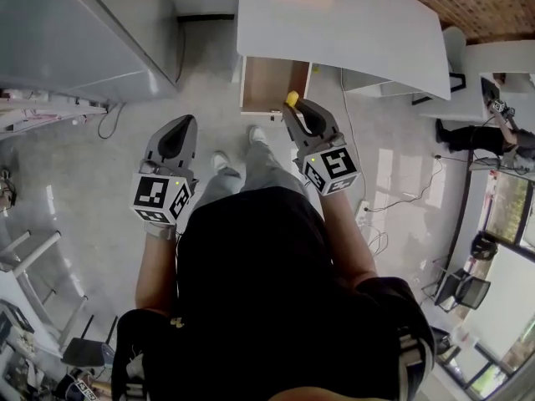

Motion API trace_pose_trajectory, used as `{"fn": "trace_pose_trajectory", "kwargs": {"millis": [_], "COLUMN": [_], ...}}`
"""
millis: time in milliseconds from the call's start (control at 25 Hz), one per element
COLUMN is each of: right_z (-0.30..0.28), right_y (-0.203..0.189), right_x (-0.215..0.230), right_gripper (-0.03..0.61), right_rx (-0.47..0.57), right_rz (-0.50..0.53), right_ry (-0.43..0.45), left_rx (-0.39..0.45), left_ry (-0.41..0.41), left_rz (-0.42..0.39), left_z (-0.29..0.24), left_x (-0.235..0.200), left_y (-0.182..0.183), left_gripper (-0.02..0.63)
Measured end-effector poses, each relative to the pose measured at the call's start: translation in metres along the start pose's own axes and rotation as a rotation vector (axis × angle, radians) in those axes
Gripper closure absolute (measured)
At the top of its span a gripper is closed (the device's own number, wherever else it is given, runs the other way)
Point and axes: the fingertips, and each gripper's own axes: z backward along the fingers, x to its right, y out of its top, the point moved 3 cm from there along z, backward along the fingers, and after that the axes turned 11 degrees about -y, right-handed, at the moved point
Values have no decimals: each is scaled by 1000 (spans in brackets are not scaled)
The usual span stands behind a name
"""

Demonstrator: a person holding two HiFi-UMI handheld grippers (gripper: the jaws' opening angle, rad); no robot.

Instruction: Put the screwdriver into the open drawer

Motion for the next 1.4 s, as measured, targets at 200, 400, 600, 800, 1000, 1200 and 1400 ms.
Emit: {"fn": "trace_pose_trajectory", "kwargs": {"millis": [200, 400, 600, 800, 1000, 1200, 1400], "right_z": [-34, -69, -104, -135, -162, -187, -211], "right_y": [-16, -44, -79, -120, -166, -215, -264], "right_x": [8, 11, 17, 28, 34, 35, 36], "right_gripper": [502, 502, 502, 502, 502, 502, 502], "right_rx": [-57, -135, -203, -276, -370, -453, -543], "right_rz": [17, 49, 103, 155, 199, 275, 354], "right_ry": [74, 177, 254, 322, 405, 474, 537], "left_rx": [-25, -52, -89, -115, -147, -168, -190], "left_ry": [54, 130, 189, 269, 335, 390, 432], "left_rz": [27, 70, 98, 136, 188, 216, 265], "left_z": [-10, -14, -19, -21, -30, -36, -38], "left_x": [-8, -15, -24, -29, -31, -33, -36], "left_y": [-6, -21, -38, -54, -69, -81, -99], "left_gripper": [611, 611, 611, 611, 611, 611, 611]}}
